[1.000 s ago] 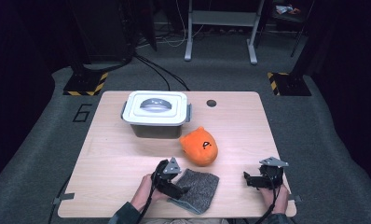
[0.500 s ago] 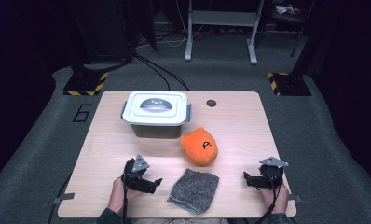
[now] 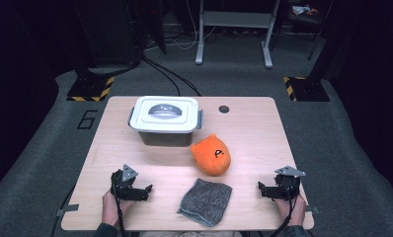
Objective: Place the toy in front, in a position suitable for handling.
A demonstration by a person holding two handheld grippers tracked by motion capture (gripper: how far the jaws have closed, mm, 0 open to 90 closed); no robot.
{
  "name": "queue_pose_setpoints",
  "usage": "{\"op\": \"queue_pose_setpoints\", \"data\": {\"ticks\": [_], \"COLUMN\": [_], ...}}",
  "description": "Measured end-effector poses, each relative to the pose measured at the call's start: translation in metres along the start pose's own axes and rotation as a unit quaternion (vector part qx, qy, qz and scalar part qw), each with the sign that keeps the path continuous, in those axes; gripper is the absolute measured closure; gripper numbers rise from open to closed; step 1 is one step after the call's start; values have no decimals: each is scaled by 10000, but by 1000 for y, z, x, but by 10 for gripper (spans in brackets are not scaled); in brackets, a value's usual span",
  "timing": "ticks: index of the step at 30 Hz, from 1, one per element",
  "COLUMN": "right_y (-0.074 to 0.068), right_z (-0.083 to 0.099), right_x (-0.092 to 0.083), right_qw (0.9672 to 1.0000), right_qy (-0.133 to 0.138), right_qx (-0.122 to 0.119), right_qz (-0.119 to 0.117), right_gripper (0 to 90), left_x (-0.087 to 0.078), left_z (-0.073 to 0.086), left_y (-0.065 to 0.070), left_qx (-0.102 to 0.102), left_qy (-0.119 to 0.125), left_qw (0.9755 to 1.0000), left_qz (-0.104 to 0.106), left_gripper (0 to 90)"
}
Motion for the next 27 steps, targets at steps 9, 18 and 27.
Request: {"op": "queue_pose_setpoints", "data": {"ticks": [9,18,27], "right_y": [-2,-26,-75], "right_z": [0,-8,-19], "right_x": [0,-14,-28], "right_qw": [10000,9986,9921], "right_qy": [-66,27,-5], "right_qx": [-36,-266,-573], "right_qz": [-46,-450,-1118], "right_gripper": [0,2,6], "left_x": [3,3,3], "left_z": [2,2,2], "left_y": [-7,-7,-7], "left_qx": [-239,-236,-236], "left_qy": [-138,-155,-152], "left_qw": [9995,9994,9994], "left_qz": [183,196,190], "left_gripper": [0,0,0]}}
Point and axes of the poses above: each handheld gripper's, and its own axes: x roughly forward along the jaws, z roughly out of its underside, y roughly to its right, the point moved 8 cm from there along x, roughly forward along the jaws, and after that the axes turned 10 degrees about y, right-handed, at the moved point
